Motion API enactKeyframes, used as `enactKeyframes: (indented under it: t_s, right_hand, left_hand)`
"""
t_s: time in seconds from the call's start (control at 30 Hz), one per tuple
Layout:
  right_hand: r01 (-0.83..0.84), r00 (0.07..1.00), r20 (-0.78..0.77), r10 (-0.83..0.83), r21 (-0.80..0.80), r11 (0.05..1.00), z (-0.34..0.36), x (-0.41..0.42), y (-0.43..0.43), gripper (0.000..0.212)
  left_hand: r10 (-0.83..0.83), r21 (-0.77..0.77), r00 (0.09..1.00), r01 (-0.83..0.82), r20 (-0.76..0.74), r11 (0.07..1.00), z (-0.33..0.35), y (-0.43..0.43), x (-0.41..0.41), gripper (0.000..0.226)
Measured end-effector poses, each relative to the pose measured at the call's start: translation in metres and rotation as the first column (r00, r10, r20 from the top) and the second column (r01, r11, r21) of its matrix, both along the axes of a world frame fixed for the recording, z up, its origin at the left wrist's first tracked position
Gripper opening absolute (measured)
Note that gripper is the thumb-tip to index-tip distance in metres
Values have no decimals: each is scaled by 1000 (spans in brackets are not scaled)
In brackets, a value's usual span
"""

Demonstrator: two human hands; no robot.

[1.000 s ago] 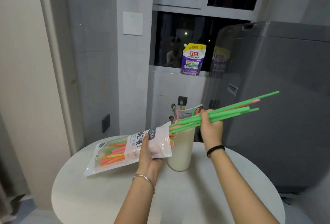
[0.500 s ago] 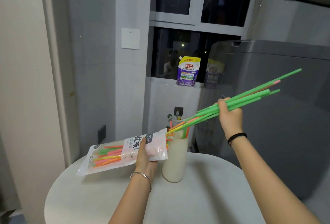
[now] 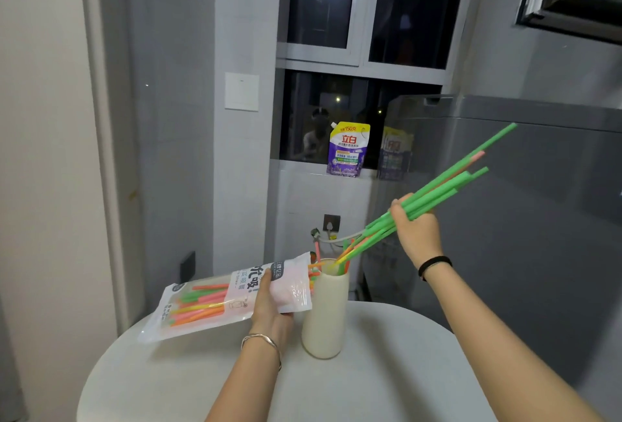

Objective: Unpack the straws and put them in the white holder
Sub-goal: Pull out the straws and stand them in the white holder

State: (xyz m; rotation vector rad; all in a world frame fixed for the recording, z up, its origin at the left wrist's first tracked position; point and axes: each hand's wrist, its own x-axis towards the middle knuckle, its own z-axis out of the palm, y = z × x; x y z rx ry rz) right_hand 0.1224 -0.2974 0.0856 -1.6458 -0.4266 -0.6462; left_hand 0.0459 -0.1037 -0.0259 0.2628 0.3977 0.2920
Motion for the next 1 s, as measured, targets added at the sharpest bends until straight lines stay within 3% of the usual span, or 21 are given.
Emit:
enactKeyframes:
  t_s: [0.2, 0.37, 0.67, 0.87, 1.0]
  right_hand:
    - [-46, 999, -6, 46, -270, 962, -7, 0, 32, 27]
    - [-104, 993, -91, 71, -427, 898, -22, 9, 50, 28]
    - [-127, 968, -248, -21, -567, 814, -55, 31, 59, 32]
    - [-117, 972, -232, -27, -585, 802, -61, 35, 59, 24]
    - [-58, 976, -201, -87, -620, 782, -61, 33, 58, 32]
  left_hand:
    - [14, 43, 1000, -15, 13, 999, -1, 7, -2, 52]
    - [26, 63, 1000, -26, -2, 998, -9, 13, -3, 53]
    - [16, 59, 1000, -14, -25, 998, -18, 14, 1, 52]
    - [22, 56, 999, -20, -28, 998, -20, 15, 0, 54]
    - [28, 61, 999, -26, -35, 998, -21, 15, -3, 54]
